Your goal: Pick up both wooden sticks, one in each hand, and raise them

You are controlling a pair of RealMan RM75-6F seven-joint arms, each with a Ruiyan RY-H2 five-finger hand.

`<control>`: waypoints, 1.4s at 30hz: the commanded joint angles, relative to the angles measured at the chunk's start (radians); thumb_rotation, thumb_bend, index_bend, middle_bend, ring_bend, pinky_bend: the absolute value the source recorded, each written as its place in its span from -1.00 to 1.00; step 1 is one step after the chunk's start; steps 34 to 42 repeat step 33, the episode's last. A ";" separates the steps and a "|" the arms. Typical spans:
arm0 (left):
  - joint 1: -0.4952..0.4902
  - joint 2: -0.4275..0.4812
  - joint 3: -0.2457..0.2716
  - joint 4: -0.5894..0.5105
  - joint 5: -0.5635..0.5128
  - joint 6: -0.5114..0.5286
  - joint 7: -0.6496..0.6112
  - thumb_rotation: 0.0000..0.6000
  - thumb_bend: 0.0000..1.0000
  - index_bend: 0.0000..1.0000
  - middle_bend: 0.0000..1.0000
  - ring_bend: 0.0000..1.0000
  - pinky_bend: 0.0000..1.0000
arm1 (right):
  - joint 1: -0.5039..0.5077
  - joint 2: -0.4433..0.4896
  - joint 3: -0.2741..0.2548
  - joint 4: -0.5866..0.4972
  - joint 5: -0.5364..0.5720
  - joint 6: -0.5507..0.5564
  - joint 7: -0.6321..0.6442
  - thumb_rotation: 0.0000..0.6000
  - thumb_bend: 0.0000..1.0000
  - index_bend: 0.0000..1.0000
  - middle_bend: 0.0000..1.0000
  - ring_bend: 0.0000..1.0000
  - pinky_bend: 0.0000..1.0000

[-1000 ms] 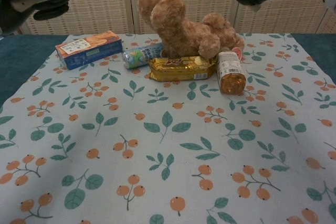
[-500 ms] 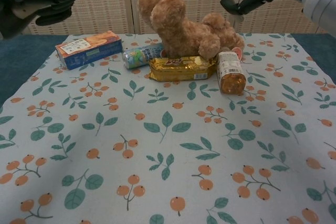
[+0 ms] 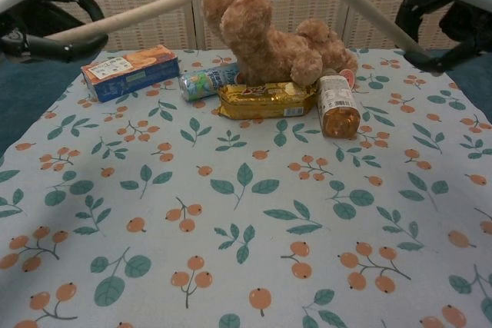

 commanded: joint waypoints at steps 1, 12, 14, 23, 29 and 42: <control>0.019 -0.035 0.051 0.185 -0.030 0.015 0.228 1.00 -0.24 0.37 0.84 0.96 1.00 | -0.043 0.017 -0.053 0.125 0.024 -0.026 0.004 1.00 1.00 0.60 0.35 0.71 1.00; 0.055 -0.097 0.146 0.370 0.051 0.045 0.257 1.00 -0.24 0.05 0.43 0.63 0.97 | -0.037 -0.207 -0.086 0.749 -0.009 -0.157 0.306 1.00 0.61 0.15 0.11 -0.16 0.65; 0.052 -0.082 0.150 0.373 0.044 0.012 0.219 1.00 -0.26 -0.22 0.12 0.35 0.82 | -0.042 -0.220 -0.096 0.788 -0.038 -0.158 0.377 1.00 0.21 -0.05 -0.10 -0.42 0.46; 0.073 -0.019 0.188 0.318 0.046 -0.053 0.101 1.00 -0.33 -1.00 -0.97 -0.76 -0.05 | -0.088 -0.168 -0.131 0.749 -0.130 -0.078 0.456 1.00 -0.57 -0.87 -0.96 -1.00 -0.53; 0.088 0.019 0.203 0.295 0.066 -0.044 0.077 1.00 -0.38 -1.00 -1.00 -0.89 -0.20 | -0.154 -0.103 -0.130 0.662 -0.181 0.073 0.466 1.00 -0.60 -1.00 -1.00 -1.00 -0.56; 0.121 0.120 0.223 0.212 0.082 -0.016 0.056 1.00 -0.38 -1.00 -1.00 -0.89 -0.20 | -0.258 -0.006 -0.140 0.474 -0.182 0.221 0.358 1.00 -0.59 -1.00 -1.00 -1.00 -0.56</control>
